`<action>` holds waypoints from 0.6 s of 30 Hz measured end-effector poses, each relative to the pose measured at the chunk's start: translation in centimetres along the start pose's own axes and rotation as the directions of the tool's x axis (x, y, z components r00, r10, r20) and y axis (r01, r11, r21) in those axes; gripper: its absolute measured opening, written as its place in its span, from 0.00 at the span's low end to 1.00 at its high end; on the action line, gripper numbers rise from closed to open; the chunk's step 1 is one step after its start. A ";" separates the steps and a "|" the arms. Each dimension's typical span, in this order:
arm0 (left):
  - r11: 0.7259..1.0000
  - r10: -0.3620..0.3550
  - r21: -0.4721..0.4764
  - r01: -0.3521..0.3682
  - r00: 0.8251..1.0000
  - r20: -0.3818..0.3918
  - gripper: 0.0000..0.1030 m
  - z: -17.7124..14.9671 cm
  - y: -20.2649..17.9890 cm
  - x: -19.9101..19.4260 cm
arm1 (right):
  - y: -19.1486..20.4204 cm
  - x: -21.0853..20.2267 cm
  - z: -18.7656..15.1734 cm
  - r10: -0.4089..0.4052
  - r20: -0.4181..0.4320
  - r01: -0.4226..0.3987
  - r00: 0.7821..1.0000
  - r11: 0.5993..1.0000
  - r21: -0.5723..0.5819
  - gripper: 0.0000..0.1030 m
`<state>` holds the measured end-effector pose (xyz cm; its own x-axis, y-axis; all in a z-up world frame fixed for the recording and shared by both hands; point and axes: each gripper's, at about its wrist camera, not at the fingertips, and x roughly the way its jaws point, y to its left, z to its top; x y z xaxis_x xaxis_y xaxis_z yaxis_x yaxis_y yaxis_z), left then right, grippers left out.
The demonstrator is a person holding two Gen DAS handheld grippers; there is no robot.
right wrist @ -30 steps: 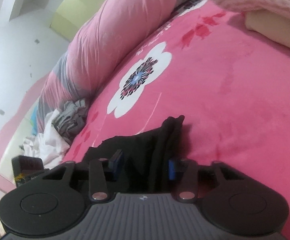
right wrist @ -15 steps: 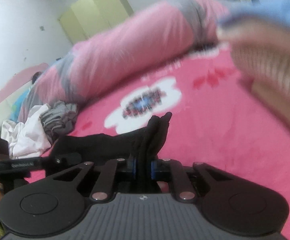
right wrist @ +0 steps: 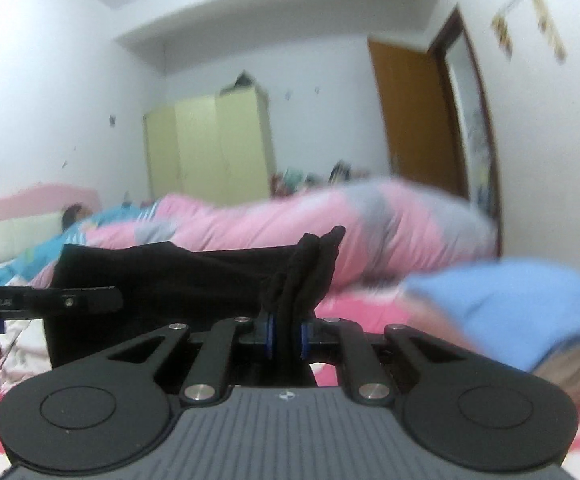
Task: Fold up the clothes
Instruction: 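Lift the folded black shirt off the bed with both grippers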
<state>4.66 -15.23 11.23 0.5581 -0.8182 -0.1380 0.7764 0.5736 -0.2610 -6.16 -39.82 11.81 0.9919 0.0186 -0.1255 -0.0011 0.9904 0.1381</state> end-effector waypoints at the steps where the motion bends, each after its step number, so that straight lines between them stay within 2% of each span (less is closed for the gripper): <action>1: 1.000 -0.012 0.020 0.012 1.000 0.009 0.06 0.7 -0.9 0.3 | -0.3 -0.7 1.0 -0.017 0.030 0.017 0.999 1.000 -0.010 0.11; 6: 0.993 -0.075 0.099 0.067 0.994 0.074 0.06 4.9 -5.3 3.3 | -2.6 -2.4 6.5 -0.102 0.155 0.114 0.983 0.991 -0.070 0.12; 11: 0.985 -0.148 0.110 0.134 0.981 0.124 0.06 8.5 -8.6 7.7 | -5.3 -2.7 11.8 -0.194 0.253 0.237 0.948 0.960 -0.149 0.12; 18: 0.967 -0.243 0.114 0.230 0.964 0.113 0.06 11.0 -12.1 14.8 | -10.7 -1.3 16.1 -0.305 0.313 0.376 0.900 0.905 -0.198 0.12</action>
<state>6.76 -33.91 22.90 0.3823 -0.9233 0.0382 0.9121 0.3704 -0.1755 -5.43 -52.66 26.35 0.9324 -0.3278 0.1526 0.3463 0.9308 -0.1168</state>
